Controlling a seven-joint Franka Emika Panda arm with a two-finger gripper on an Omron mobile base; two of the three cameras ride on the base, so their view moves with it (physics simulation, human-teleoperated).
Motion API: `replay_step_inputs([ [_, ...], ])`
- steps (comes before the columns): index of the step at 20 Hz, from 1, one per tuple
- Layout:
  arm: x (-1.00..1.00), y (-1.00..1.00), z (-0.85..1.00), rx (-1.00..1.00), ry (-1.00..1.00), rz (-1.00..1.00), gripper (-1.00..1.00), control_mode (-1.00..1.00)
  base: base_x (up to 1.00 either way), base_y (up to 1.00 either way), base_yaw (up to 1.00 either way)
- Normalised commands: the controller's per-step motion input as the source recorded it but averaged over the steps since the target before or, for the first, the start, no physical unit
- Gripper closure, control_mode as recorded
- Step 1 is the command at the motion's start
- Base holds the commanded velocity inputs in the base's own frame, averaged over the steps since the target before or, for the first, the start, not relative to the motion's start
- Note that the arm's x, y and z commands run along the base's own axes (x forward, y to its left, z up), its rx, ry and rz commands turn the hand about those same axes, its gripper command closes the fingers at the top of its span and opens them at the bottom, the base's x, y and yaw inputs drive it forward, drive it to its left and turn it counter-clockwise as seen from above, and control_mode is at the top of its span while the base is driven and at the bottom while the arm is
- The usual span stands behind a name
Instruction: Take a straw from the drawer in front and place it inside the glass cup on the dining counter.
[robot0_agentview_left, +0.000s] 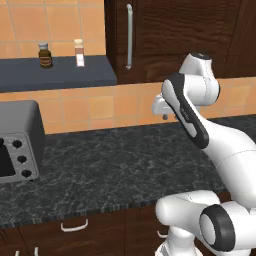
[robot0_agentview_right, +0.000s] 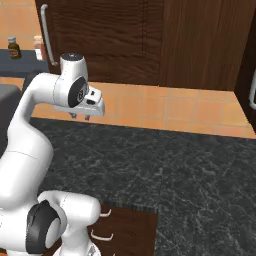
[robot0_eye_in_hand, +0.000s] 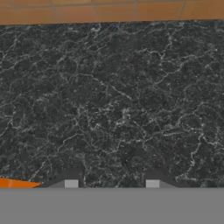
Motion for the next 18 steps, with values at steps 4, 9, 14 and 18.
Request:
replay_step_inputs([
  [4, 0.0, 0.0, 0.0, 0.0, 0.0, 0.0, -1.0, 1.0, -0.32, 0.04, 0.0],
  [9, 0.0, 0.0, 0.0, 0.0, 0.0, 0.0, -1.0, 1.0, -0.5, 0.54, -0.12],
  [14, 0.0, 0.0, 0.0, 0.0, 0.0, 0.0, -1.0, 1.0, 0.0, 0.8, -0.59],
  [18, 0.0, 0.0, 0.0, 0.0, 0.0, 0.0, -1.0, 1.0, -0.01, 0.62, -0.69],
])
